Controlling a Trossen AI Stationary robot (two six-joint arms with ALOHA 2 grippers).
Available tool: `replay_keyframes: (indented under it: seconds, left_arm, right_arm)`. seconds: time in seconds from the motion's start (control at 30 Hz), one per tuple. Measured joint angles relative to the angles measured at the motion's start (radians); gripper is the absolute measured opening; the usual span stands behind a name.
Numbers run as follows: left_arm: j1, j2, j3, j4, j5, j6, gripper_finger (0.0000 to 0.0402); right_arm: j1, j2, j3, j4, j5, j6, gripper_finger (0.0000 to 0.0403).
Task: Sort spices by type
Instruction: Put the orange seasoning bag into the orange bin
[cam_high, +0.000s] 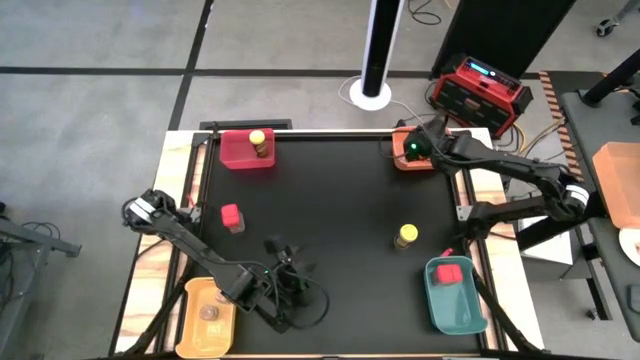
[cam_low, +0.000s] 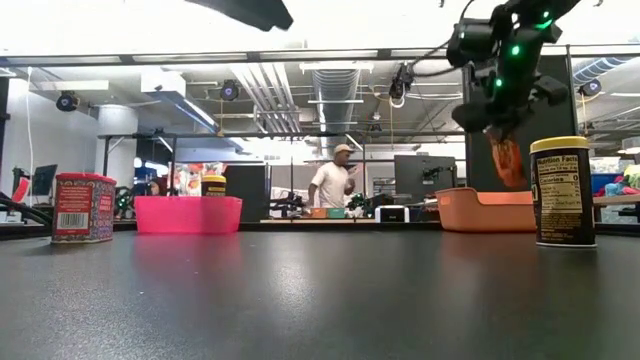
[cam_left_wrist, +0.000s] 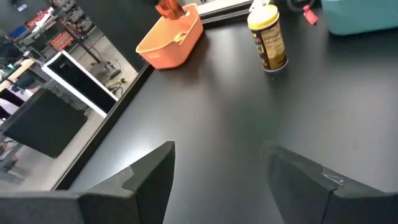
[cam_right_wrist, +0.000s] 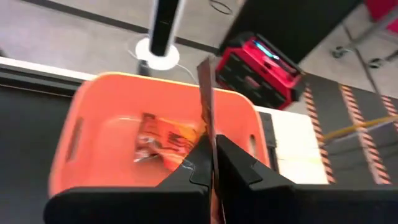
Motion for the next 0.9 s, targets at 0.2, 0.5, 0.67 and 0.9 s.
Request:
replay_keyframes:
  seconds: [0.2,0.5,0.67,0.9]
  left_arm:
    - [-0.026,-0.052,0.051,-0.083,-0.005,0.002,0.0223]
    - [-0.094,-0.209,0.06,-0.151,-0.037,0.001,0.0223]
    - [-0.135,-0.302,0.057,-0.202,-0.042,0.004,0.0223]
    - [-0.188,-0.408,0.056,-0.291,-0.088,-0.046,0.0223]
  right_arm:
    - [-0.086,0.034,-0.021,0.077,-0.002,-0.077,0.0008]
    - [-0.141,0.078,-0.043,0.197,-0.036,-0.146,0.0008]
    - [-0.164,0.121,-0.043,0.208,-0.063,-0.146,0.0008]
    - [-0.19,0.183,-0.044,0.22,-0.087,-0.153,0.0009]
